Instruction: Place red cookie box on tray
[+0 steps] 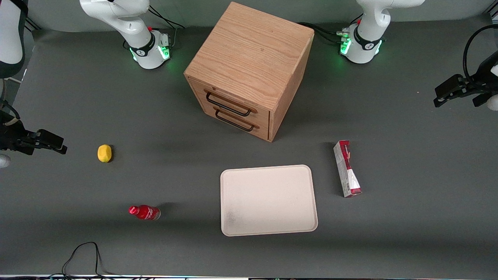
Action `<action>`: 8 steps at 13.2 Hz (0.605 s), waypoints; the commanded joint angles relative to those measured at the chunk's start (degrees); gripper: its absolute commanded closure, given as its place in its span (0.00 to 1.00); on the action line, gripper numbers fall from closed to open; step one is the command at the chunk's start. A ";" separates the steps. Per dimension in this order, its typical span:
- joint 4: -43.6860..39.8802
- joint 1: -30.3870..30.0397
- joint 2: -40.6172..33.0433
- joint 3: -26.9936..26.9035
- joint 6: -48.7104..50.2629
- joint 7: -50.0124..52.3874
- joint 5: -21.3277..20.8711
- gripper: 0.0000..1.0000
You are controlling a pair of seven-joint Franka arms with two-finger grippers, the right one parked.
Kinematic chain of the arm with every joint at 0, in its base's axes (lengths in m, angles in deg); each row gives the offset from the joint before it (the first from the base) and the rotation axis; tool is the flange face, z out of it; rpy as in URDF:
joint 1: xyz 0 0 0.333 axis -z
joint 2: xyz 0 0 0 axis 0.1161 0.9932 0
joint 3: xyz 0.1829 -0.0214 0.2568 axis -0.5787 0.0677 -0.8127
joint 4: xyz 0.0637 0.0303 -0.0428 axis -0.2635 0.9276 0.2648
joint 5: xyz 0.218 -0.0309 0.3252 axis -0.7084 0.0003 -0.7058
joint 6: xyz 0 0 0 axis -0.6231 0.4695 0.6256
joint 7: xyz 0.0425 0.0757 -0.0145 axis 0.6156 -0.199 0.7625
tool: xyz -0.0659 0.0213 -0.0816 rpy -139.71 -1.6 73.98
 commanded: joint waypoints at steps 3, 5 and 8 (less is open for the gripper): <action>-0.11 -0.62 -0.29 0.62 1.77 0.87 -0.74 0.00; -0.11 -0.53 -0.12 0.71 1.77 1.22 -0.74 0.00; -0.11 -0.62 -0.12 0.62 2.03 0.26 -0.74 0.00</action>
